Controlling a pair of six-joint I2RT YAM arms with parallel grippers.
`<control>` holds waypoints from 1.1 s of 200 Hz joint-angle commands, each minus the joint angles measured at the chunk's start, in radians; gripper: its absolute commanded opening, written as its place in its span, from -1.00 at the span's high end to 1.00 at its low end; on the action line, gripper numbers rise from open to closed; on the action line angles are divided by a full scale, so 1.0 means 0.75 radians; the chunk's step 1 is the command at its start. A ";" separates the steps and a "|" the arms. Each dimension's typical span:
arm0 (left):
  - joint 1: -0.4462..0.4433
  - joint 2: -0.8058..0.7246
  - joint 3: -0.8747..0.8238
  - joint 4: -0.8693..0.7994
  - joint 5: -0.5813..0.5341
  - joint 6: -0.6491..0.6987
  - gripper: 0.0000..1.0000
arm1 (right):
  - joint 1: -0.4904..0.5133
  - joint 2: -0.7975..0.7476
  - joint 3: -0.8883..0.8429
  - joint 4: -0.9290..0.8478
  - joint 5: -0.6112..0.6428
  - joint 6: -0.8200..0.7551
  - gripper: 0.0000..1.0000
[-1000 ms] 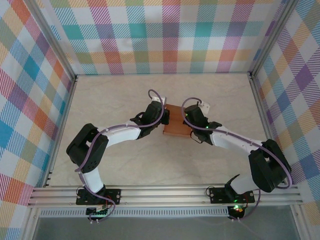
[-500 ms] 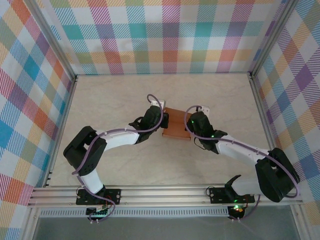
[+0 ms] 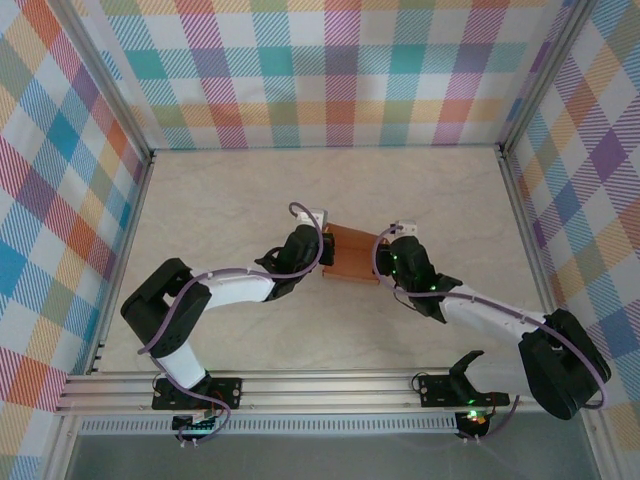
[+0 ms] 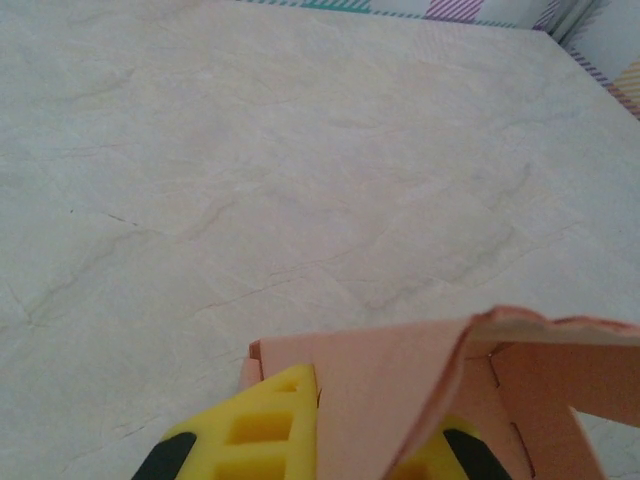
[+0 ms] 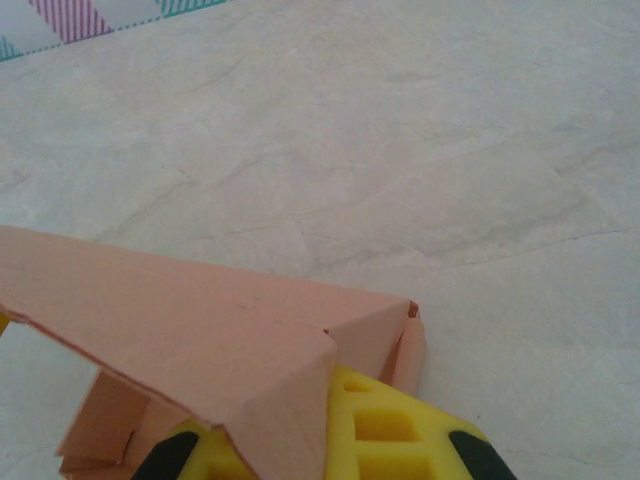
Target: Fold the paper box
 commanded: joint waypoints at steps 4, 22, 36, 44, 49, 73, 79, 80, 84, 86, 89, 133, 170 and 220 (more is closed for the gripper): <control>-0.030 -0.023 -0.067 -0.032 -0.032 -0.060 1.00 | 0.017 -0.033 -0.074 0.047 -0.083 -0.053 1.00; -0.044 -0.023 -0.083 -0.010 -0.049 -0.077 1.00 | 0.019 -0.046 -0.108 0.062 -0.081 -0.057 1.00; -0.060 -0.019 -0.090 -0.001 -0.069 -0.080 1.00 | 0.019 -0.053 -0.119 0.064 -0.081 -0.064 1.00; -0.067 -0.013 -0.090 0.001 -0.077 -0.083 1.00 | 0.019 -0.058 -0.121 0.057 -0.077 -0.067 1.00; -0.070 -0.011 -0.091 0.004 -0.083 -0.083 1.00 | 0.019 -0.064 -0.121 0.055 -0.076 -0.075 1.00; -0.088 -0.001 -0.120 0.045 -0.119 -0.102 1.00 | 0.019 -0.072 -0.135 0.082 -0.060 -0.119 1.00; -0.091 0.004 -0.131 0.065 -0.125 -0.110 1.00 | 0.019 -0.067 -0.140 0.098 -0.055 -0.128 1.00; -0.093 0.005 -0.134 0.069 -0.125 -0.110 1.00 | 0.019 -0.066 -0.142 0.101 -0.056 -0.131 1.00; -0.094 0.008 -0.139 0.083 -0.125 -0.111 1.00 | 0.019 -0.062 -0.146 0.119 -0.054 -0.138 1.00; -0.095 0.009 -0.143 0.084 -0.127 -0.114 1.00 | 0.019 -0.059 -0.147 0.125 -0.055 -0.144 1.00; -0.097 0.010 -0.145 0.087 -0.133 -0.116 1.00 | 0.018 -0.055 -0.148 0.131 -0.054 -0.150 1.00; -0.142 0.027 -0.170 0.100 -0.179 -0.149 1.00 | 0.019 -0.017 -0.173 0.212 -0.008 -0.194 1.00; -0.197 0.026 -0.198 0.093 -0.255 -0.170 1.00 | 0.019 -0.005 -0.211 0.251 -0.010 -0.188 1.00; -0.263 0.063 -0.259 0.174 -0.377 -0.172 1.00 | 0.019 -0.019 -0.258 0.288 -0.027 -0.215 1.00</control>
